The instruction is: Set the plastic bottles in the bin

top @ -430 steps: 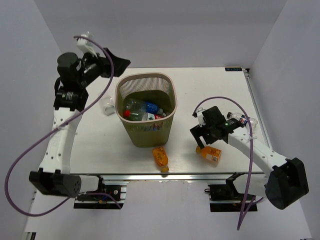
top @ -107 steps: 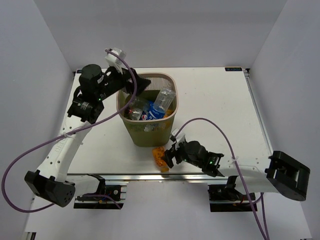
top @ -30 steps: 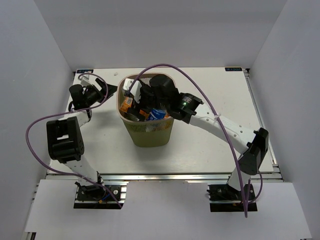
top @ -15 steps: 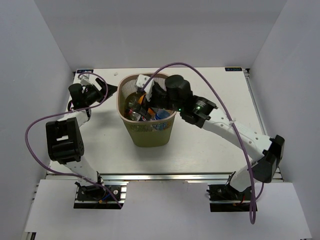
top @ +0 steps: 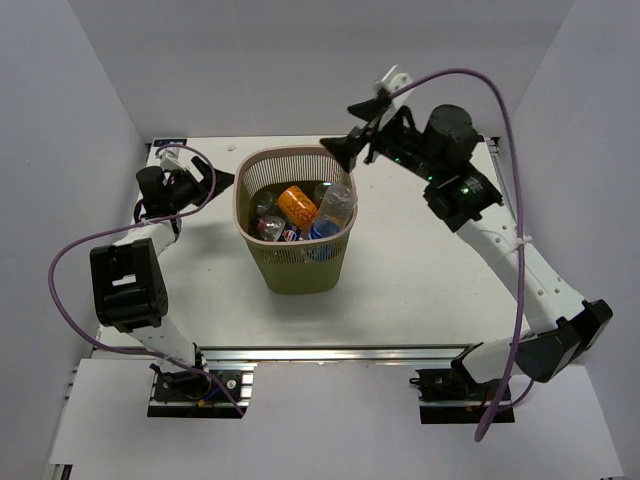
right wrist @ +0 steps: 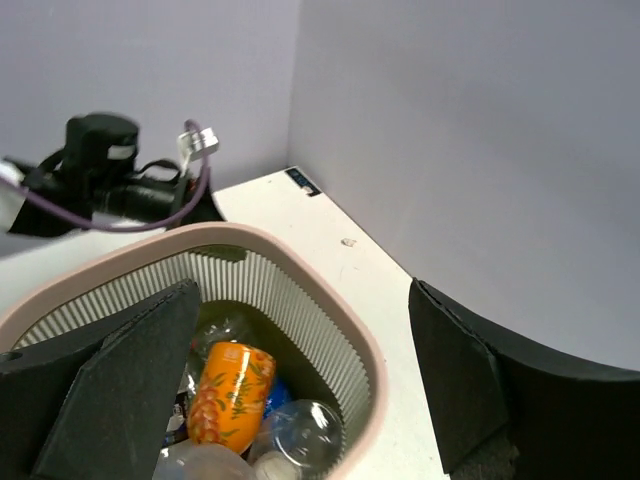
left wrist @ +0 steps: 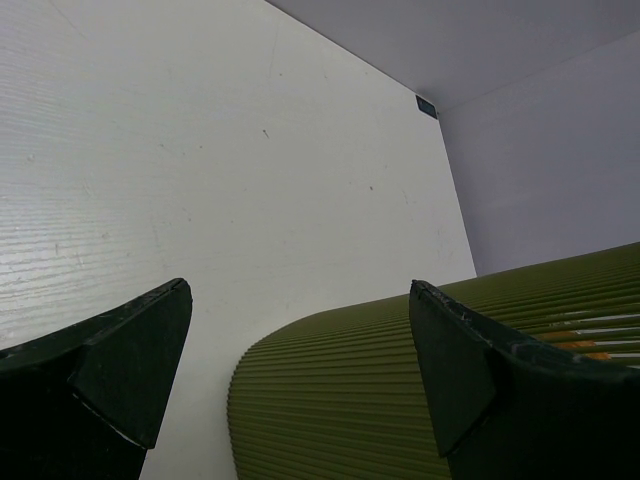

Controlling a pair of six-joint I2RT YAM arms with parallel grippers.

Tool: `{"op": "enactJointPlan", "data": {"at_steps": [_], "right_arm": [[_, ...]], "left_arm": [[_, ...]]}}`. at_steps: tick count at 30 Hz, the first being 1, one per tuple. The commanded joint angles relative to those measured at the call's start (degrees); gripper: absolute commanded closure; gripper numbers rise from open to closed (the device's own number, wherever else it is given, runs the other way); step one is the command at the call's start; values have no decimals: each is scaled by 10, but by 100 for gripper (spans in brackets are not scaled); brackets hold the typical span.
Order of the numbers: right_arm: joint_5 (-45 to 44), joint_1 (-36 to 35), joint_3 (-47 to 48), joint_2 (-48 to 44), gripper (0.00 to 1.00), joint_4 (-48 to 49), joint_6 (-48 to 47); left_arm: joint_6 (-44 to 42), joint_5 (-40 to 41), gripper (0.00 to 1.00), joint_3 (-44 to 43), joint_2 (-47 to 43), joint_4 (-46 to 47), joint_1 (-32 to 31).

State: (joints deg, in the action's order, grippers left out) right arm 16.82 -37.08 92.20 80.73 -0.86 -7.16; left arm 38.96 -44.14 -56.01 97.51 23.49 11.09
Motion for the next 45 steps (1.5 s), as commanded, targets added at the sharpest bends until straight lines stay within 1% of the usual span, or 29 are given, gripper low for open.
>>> {"op": "enactJointPlan", "data": {"at_steps": [1, 3, 4, 6, 7, 11, 14, 15, 16, 19, 20, 25, 30, 34, 42, 45], "right_arm": [[29, 78, -22, -32, 11, 53, 92], [58, 118, -60, -37, 11, 80, 139], [63, 158, -73, -42, 11, 89, 153], [81, 196, -110, -44, 11, 112, 193], [97, 229, -119, -40, 11, 117, 202], [109, 273, -173, -21, 11, 118, 238], [109, 275, -230, -9, 11, 132, 253], [111, 275, -244, -7, 11, 158, 260], [120, 275, -274, 5, 11, 176, 266], [176, 274, -305, 41, 11, 222, 305], [180, 274, -308, 51, 11, 227, 322], [146, 274, -320, 96, 11, 231, 313], [123, 273, -352, 74, 11, 244, 293], [112, 273, -353, 64, 11, 217, 287], [140, 274, -353, 68, 11, 213, 307], [146, 274, -358, 71, 11, 230, 315]], "left_arm": [[-18, 3, 2, -14, -32, -11, 1], [-21, 5, 2, -14, -33, -16, 2], [-25, 7, 2, -14, -34, -20, 2], [-33, 12, 2, -14, -36, -27, 2], [-33, 12, 2, -11, -37, -27, 1], [-35, 14, 2, -7, -36, -27, 1], [-36, 14, 2, -5, -33, -27, 2], [-36, 14, 2, -5, -31, -27, 2], [-36, 14, 2, -6, -30, -27, 2], [-35, 13, 2, -4, -26, -27, 1], [-35, 14, 2, -3, -25, -26, 1], [-47, 23, 2, -5, -29, -41, 1], [-53, 34, 2, 1, -41, -47, 1], [-51, 34, 2, -1, -45, -45, 1], [-72, 65, 2, 6, -79, -71, 1], [-73, 66, 2, 6, -79, -73, 1]]}}
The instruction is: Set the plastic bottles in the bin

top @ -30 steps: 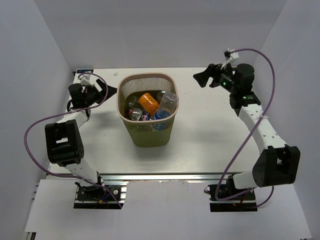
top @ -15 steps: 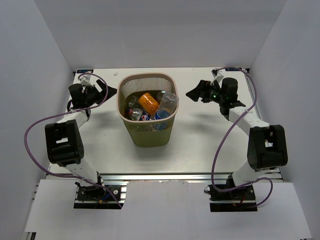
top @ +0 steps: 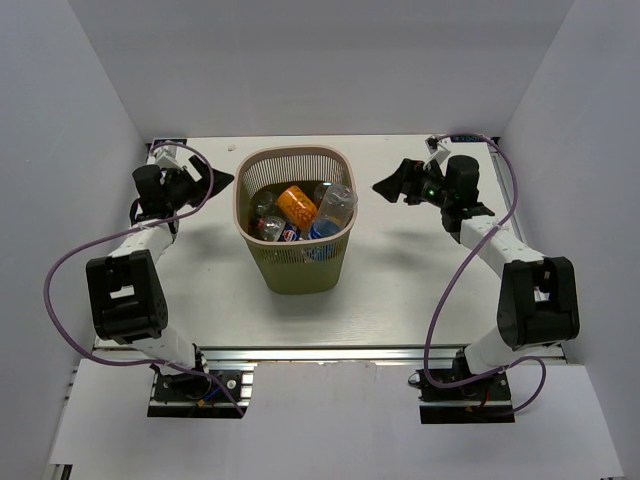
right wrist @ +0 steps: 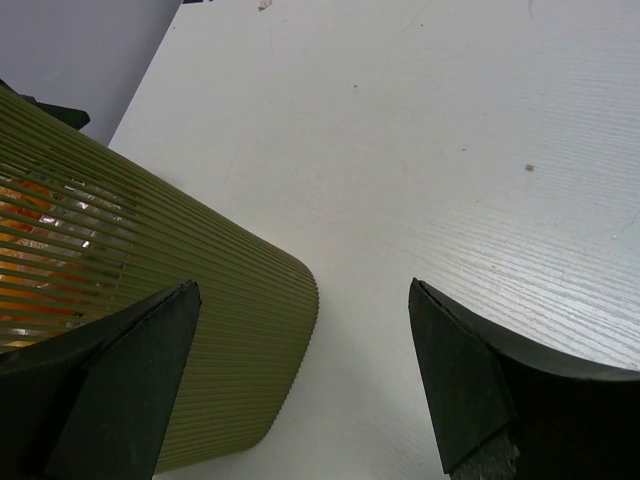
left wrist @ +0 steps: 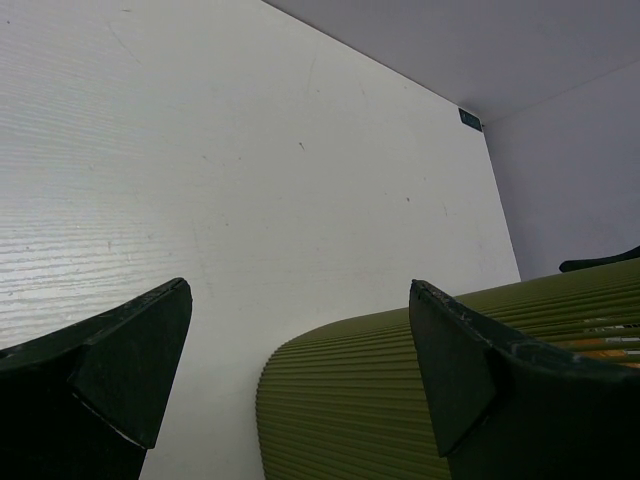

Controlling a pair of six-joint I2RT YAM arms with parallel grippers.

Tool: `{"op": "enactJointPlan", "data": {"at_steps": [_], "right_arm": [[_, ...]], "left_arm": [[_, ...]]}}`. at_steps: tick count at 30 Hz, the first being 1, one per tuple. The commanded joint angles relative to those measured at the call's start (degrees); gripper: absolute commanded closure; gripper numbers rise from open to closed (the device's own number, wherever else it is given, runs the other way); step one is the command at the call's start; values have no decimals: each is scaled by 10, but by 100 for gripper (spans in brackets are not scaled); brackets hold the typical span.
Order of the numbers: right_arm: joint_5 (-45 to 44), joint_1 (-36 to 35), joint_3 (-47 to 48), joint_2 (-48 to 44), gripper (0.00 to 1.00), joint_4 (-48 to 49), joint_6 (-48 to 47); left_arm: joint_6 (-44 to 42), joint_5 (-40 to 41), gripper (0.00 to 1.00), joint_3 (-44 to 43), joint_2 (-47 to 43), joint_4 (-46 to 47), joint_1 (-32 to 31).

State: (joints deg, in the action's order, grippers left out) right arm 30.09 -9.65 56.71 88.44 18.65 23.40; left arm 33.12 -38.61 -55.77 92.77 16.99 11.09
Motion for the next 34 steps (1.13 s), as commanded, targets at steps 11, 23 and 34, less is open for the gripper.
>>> {"op": "enactJointPlan", "data": {"at_steps": [11, 23, 34], "right_arm": [[-6, 1, -18, -18, 11, 48, 17], [-9, 0, -25, -26, 11, 49, 11], [-5, 1, -33, -31, 11, 61, 12]], "left_arm": [[-15, 18, 2, 7, -29, -13, 1], [-12, 15, 2, 7, -24, -10, 1], [-13, 14, 2, 9, -29, -11, 1]]}}
